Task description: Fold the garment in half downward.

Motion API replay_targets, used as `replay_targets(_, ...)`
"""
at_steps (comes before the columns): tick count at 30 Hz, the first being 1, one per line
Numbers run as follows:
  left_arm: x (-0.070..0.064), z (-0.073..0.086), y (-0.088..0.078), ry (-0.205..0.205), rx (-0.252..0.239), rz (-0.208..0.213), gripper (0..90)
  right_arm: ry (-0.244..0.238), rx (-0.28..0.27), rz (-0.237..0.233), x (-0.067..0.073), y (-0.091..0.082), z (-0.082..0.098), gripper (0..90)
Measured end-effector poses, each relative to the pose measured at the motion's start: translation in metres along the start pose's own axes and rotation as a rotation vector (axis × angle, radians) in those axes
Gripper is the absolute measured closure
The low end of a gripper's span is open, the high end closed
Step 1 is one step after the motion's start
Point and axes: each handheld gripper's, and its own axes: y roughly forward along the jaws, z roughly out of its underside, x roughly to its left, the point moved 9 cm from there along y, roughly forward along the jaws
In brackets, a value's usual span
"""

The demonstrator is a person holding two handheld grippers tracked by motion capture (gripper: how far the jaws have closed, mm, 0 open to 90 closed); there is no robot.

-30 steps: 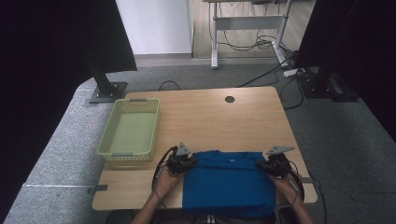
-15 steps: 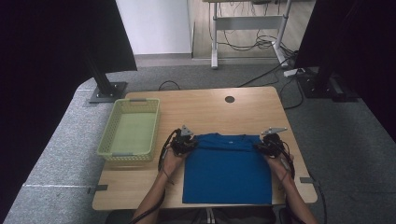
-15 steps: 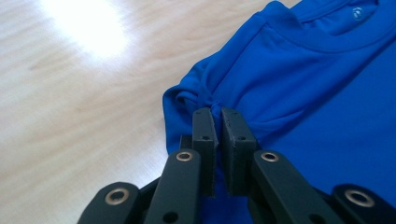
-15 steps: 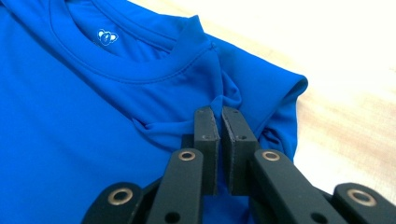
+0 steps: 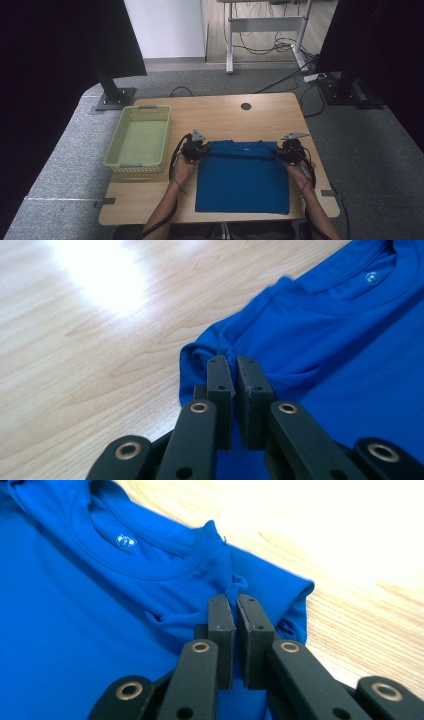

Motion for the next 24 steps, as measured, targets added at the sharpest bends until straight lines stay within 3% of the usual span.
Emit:
replay_targets(5,-0.012,0.005,-0.024,0.009,-0.043,0.025,85.6,-0.04,-0.043,-0.013,0.017,-0.028,-0.001,85.2)
replay_targets(11,-0.032,0.019,-0.047,0.006,-0.076,0.075,85.6,-0.047,-0.065,-0.055,0.04,-0.06,0.018,85.3)
replay_targets(19,-0.061,0.029,-0.073,0.029,-0.093,0.114,85.5,-0.045,-0.054,-0.078,0.059,-0.083,0.043,85.3)
replay_targets(22,-0.067,0.033,-0.078,0.034,-0.09,0.119,85.5,-0.033,-0.042,-0.094,0.064,-0.086,0.055,85.3)
replay_targets(24,-0.074,0.046,-0.081,0.046,-0.065,0.115,85.5,-0.023,-0.029,-0.111,0.068,-0.086,0.065,85.3)
